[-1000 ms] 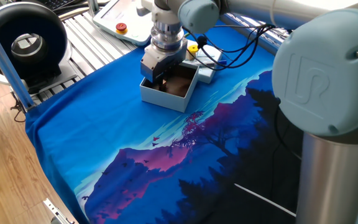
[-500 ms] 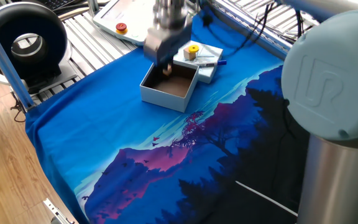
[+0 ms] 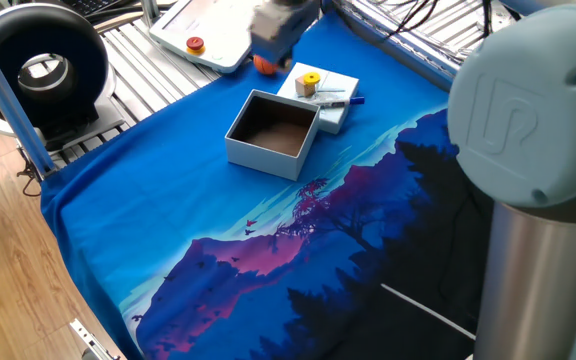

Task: Take everything out of the gift box

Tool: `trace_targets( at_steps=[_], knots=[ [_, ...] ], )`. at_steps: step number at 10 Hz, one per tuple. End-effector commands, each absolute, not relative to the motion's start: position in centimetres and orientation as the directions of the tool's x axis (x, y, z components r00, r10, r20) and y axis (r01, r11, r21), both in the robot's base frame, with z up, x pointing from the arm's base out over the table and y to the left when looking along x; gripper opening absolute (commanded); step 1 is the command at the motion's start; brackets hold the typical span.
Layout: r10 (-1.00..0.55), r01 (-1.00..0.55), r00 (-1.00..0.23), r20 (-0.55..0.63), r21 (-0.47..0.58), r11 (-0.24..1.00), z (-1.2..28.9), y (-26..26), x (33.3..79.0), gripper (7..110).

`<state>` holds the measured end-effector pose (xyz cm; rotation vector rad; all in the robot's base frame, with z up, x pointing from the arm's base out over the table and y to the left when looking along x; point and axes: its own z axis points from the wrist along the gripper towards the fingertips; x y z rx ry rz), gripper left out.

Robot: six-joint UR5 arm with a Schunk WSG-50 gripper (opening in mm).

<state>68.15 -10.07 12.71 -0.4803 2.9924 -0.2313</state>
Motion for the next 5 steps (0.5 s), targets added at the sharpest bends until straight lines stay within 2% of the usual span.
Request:
trace_targets(
  at_steps=[1,3,5],
  knots=[
    [-0.445,-0.407,-0.893,-0.069,-0.300,0.863,11.8,-17.3,68.3,7],
    [-0.497,-0.461,-0.863,-0.087,-0.266,0.847,9.2,-18.0,67.6,7],
    [-0.594,-0.560,-0.799,-0.095,-0.243,0.792,8.5,-17.5,67.4,7]
  ],
)
